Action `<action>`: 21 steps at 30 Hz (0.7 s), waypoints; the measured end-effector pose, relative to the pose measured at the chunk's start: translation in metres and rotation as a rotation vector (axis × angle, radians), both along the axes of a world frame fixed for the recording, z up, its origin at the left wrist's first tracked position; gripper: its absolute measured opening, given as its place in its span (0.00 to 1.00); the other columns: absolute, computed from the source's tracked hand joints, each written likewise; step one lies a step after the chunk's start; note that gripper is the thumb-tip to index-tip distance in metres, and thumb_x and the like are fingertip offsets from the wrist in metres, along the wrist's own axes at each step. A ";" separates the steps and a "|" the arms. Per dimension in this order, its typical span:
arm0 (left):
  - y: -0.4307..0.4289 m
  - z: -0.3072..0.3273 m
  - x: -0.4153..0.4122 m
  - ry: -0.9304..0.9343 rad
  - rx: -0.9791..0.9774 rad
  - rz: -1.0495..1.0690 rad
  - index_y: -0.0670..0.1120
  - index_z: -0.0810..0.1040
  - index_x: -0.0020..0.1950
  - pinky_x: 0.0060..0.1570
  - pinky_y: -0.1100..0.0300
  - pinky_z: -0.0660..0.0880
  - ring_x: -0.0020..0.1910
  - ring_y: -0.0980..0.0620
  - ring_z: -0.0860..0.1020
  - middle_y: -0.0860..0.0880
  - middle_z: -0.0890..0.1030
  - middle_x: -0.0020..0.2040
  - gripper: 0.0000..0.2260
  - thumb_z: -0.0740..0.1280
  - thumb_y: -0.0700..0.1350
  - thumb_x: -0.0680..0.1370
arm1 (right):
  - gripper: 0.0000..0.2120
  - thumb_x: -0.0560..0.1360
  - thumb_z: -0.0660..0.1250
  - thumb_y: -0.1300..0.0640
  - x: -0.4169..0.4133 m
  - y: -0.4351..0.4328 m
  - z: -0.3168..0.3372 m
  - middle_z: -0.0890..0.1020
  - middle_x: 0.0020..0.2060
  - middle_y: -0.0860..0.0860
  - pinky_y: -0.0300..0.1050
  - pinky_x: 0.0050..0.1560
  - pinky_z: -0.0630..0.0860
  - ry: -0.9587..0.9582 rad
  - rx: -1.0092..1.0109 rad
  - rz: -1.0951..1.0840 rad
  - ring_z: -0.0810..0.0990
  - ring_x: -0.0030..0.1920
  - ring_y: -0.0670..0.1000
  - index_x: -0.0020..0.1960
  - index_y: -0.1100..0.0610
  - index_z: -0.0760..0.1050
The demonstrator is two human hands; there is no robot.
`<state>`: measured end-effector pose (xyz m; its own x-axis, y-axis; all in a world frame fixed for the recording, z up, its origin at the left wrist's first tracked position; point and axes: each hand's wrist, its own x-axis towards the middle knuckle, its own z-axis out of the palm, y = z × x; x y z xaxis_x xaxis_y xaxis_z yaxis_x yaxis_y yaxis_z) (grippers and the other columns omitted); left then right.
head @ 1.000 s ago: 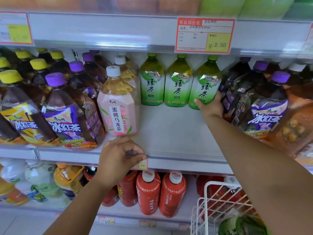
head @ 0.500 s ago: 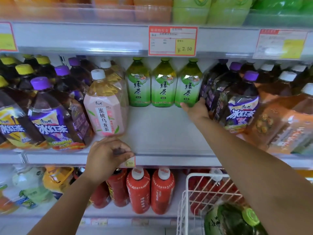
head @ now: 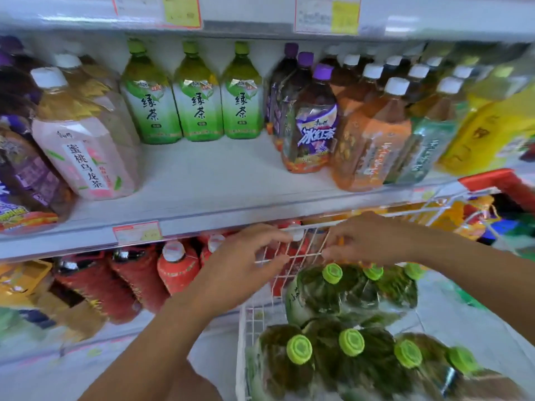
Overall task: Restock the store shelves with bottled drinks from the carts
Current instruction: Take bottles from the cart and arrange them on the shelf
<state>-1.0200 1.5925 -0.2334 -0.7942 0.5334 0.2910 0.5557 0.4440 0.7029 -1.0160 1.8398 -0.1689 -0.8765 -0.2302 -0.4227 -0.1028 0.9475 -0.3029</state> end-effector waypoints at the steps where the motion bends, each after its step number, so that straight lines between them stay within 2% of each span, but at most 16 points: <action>1: 0.010 -0.006 -0.001 -0.004 -0.043 -0.025 0.56 0.79 0.60 0.55 0.67 0.72 0.54 0.64 0.77 0.61 0.79 0.57 0.12 0.70 0.49 0.77 | 0.18 0.73 0.63 0.35 0.004 0.002 -0.012 0.81 0.33 0.48 0.37 0.30 0.75 -0.063 0.025 -0.020 0.82 0.30 0.45 0.51 0.48 0.77; 3: 0.020 -0.019 -0.004 -0.003 -0.136 -0.027 0.56 0.78 0.61 0.54 0.64 0.73 0.53 0.65 0.75 0.61 0.78 0.59 0.12 0.68 0.50 0.78 | 0.24 0.72 0.63 0.33 0.013 0.002 -0.037 0.82 0.35 0.51 0.39 0.30 0.75 -0.110 0.058 -0.048 0.82 0.30 0.47 0.58 0.50 0.71; 5: 0.022 -0.030 -0.005 0.021 -0.230 0.009 0.57 0.78 0.62 0.47 0.69 0.71 0.48 0.68 0.74 0.63 0.78 0.56 0.12 0.67 0.52 0.79 | 0.27 0.72 0.64 0.33 0.021 -0.005 -0.059 0.81 0.36 0.50 0.42 0.32 0.74 -0.002 0.093 -0.060 0.80 0.30 0.47 0.61 0.51 0.68; 7: 0.021 -0.034 -0.004 0.065 -0.293 0.053 0.58 0.78 0.62 0.40 0.74 0.64 0.43 0.72 0.71 0.65 0.76 0.50 0.12 0.66 0.52 0.79 | 0.23 0.73 0.65 0.36 0.025 -0.011 -0.075 0.77 0.34 0.47 0.43 0.32 0.70 0.146 0.087 -0.113 0.74 0.30 0.45 0.58 0.52 0.68; 9: 0.022 -0.034 -0.002 0.082 -0.308 0.081 0.59 0.77 0.62 0.39 0.75 0.63 0.43 0.73 0.70 0.65 0.76 0.49 0.12 0.67 0.52 0.78 | 0.18 0.73 0.67 0.39 0.025 -0.012 -0.080 0.77 0.34 0.47 0.43 0.31 0.70 0.193 0.012 -0.190 0.74 0.31 0.45 0.53 0.50 0.69; 12: 0.023 -0.029 0.000 0.100 -0.314 0.076 0.60 0.74 0.66 0.45 0.74 0.67 0.50 0.70 0.72 0.64 0.77 0.57 0.18 0.69 0.54 0.76 | 0.12 0.70 0.71 0.43 0.028 -0.012 -0.073 0.80 0.36 0.47 0.42 0.33 0.71 0.181 -0.125 -0.221 0.77 0.32 0.47 0.46 0.46 0.71; 15: 0.024 -0.026 0.000 0.046 -0.395 0.022 0.59 0.64 0.74 0.61 0.60 0.72 0.67 0.61 0.70 0.60 0.71 0.70 0.33 0.72 0.57 0.72 | 0.08 0.66 0.73 0.49 0.028 -0.016 -0.044 0.79 0.34 0.44 0.41 0.35 0.71 0.261 -0.272 -0.204 0.77 0.34 0.45 0.42 0.45 0.75; 16: 0.024 -0.023 -0.001 -0.028 -0.385 -0.005 0.60 0.61 0.75 0.65 0.57 0.71 0.70 0.59 0.68 0.60 0.68 0.72 0.38 0.75 0.57 0.69 | 0.07 0.65 0.73 0.51 0.026 -0.018 -0.030 0.80 0.35 0.43 0.41 0.37 0.73 0.293 -0.354 -0.200 0.78 0.36 0.45 0.42 0.45 0.77; 18: 0.023 -0.011 -0.004 -0.262 -0.183 -0.096 0.62 0.58 0.76 0.66 0.56 0.71 0.68 0.61 0.70 0.62 0.69 0.71 0.45 0.79 0.53 0.65 | 0.08 0.65 0.74 0.58 0.022 -0.023 0.001 0.82 0.36 0.43 0.41 0.39 0.75 0.326 -0.563 -0.172 0.79 0.37 0.44 0.41 0.46 0.80; 20: 0.023 0.005 -0.007 -0.428 0.048 -0.150 0.63 0.61 0.74 0.65 0.58 0.73 0.64 0.63 0.74 0.63 0.75 0.66 0.46 0.82 0.47 0.63 | 0.11 0.67 0.73 0.66 0.017 -0.030 0.027 0.80 0.34 0.43 0.36 0.37 0.73 0.348 -0.729 -0.110 0.77 0.35 0.42 0.42 0.50 0.81; 21: 0.021 0.013 -0.009 -0.442 0.121 -0.121 0.63 0.64 0.72 0.63 0.58 0.74 0.61 0.63 0.77 0.63 0.78 0.63 0.44 0.83 0.45 0.62 | 0.11 0.67 0.73 0.67 0.014 -0.033 0.039 0.79 0.34 0.43 0.35 0.38 0.72 0.365 -0.777 -0.090 0.76 0.35 0.42 0.43 0.52 0.81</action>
<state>-1.0289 1.6139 -0.2203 -0.7903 0.6127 0.0042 0.2338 0.2952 0.9264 -1.0018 1.8071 -0.1296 -0.9557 -0.2602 0.1375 -0.2542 0.4945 -0.8312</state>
